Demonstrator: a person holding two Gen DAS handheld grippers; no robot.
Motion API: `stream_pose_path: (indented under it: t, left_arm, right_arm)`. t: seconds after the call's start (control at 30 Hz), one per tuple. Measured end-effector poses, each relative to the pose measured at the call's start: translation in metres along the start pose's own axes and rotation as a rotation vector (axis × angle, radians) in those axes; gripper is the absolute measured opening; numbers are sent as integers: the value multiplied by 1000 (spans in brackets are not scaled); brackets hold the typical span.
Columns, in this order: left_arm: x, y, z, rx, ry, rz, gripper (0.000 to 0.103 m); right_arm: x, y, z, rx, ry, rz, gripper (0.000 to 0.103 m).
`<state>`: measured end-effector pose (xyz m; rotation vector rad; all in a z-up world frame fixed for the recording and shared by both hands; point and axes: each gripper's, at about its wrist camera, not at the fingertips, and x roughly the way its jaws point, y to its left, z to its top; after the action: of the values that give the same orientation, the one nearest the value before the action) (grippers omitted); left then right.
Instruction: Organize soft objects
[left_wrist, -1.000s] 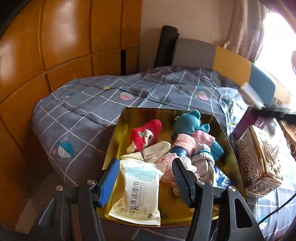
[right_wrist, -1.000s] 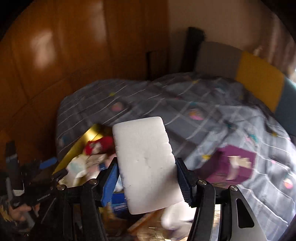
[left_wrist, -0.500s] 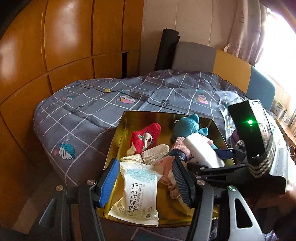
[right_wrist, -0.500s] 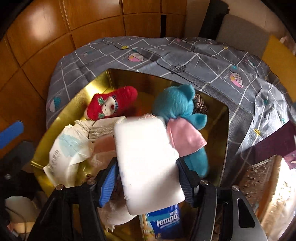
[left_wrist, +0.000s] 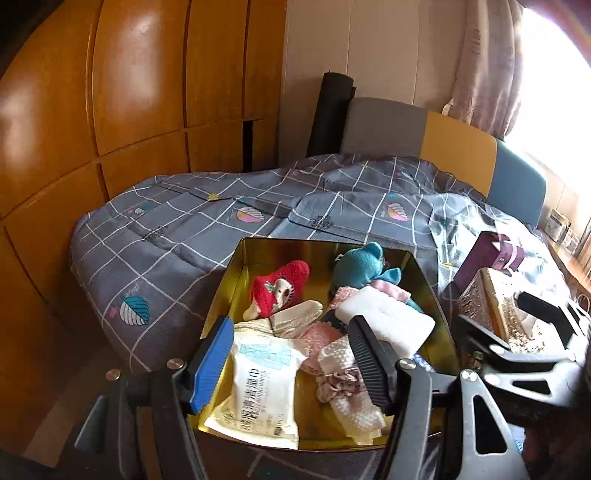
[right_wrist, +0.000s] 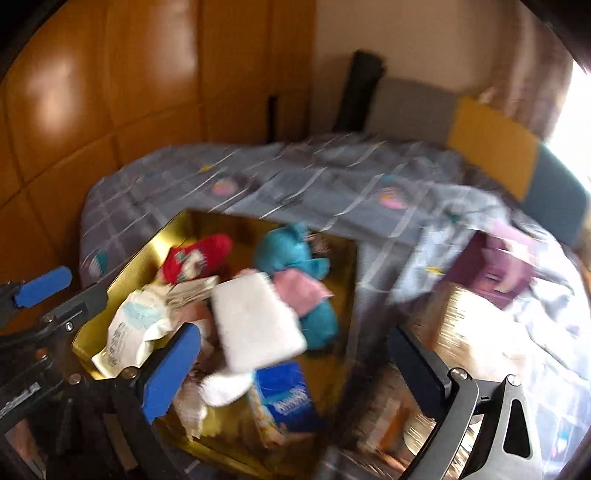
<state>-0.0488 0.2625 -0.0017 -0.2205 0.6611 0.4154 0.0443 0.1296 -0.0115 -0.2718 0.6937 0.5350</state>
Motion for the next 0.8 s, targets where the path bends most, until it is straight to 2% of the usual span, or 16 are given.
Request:
stream_pose_path:
  t: [0.17,0.27,0.5,0.8]
  left_arm:
    - [-7,-17,-3,17,-22,6,67]
    - [-10,-27,-5,31,-28,22,67]
    - [-15,-48,-14,86,-38,40,67]
    - [-19,-59,-16,109,-50,47,67]
  right_arm:
    - [-30,-20,-21,97,-46,-107,103]
    - [-37,-30,-31,143,-51,-136,103]
    - [-53,-48,-44,196,-87,-172,103]
    - [-56,-58,-50,227,-84,-168,103]
